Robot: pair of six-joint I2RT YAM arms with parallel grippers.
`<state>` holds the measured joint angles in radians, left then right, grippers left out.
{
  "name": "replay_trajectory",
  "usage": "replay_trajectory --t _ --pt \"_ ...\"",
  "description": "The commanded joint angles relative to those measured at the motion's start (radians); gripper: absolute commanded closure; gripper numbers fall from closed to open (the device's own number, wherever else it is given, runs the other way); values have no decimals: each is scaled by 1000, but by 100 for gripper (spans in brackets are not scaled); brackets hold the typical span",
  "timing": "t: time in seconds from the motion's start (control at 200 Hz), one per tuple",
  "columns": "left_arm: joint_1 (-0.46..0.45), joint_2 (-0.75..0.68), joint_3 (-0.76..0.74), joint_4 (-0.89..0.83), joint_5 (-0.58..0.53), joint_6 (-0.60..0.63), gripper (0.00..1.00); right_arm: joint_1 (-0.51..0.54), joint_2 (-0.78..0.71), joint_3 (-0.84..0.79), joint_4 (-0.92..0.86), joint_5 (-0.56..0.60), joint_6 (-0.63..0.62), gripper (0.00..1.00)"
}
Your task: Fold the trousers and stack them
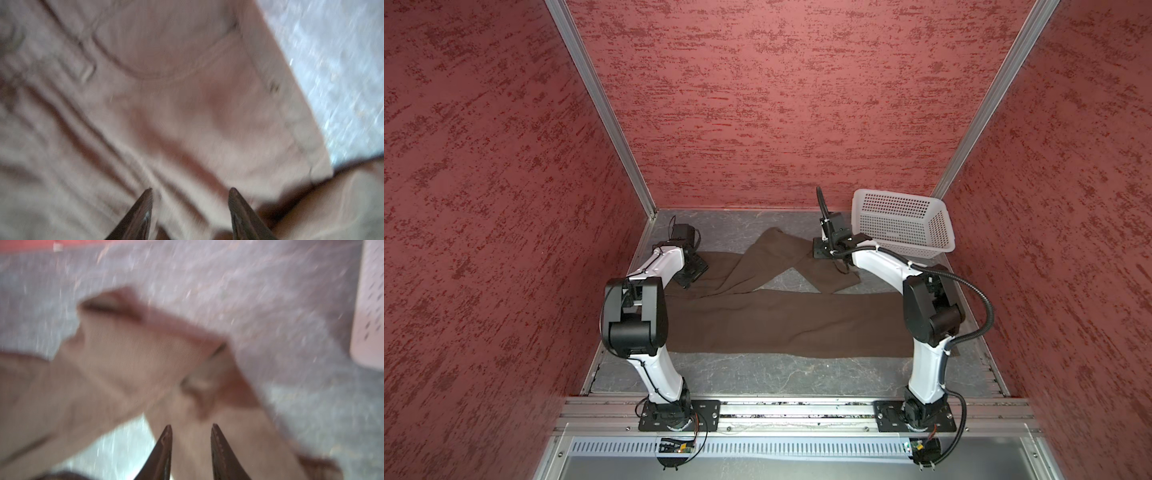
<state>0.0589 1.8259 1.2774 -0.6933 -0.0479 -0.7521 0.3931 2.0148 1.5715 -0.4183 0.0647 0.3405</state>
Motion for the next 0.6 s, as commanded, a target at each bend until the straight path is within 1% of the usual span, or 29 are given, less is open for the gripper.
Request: replay_trajectory --t 0.0,0.065,0.105,0.205,0.301,0.481,0.571,0.596 --pt "32 84 64 20 24 6 41 -57 88 124 -101 -12 -12 56" --pt "45 125 89 30 41 3 41 -57 157 228 -167 -6 -29 47" --pt "52 145 94 43 54 0 41 -58 196 282 -202 -22 -29 43" --pt "63 183 100 72 69 -10 41 -63 267 369 -233 -63 -4 37" --pt "70 214 108 84 74 -12 40 -72 321 422 -235 -102 37 35" --pt "83 240 99 97 75 -8 41 -80 418 497 -220 -217 94 34" --pt "92 234 78 108 74 -6 41 -81 459 531 -207 -264 119 34" --pt "95 231 71 112 75 -6 41 -81 467 532 -193 -283 127 35"
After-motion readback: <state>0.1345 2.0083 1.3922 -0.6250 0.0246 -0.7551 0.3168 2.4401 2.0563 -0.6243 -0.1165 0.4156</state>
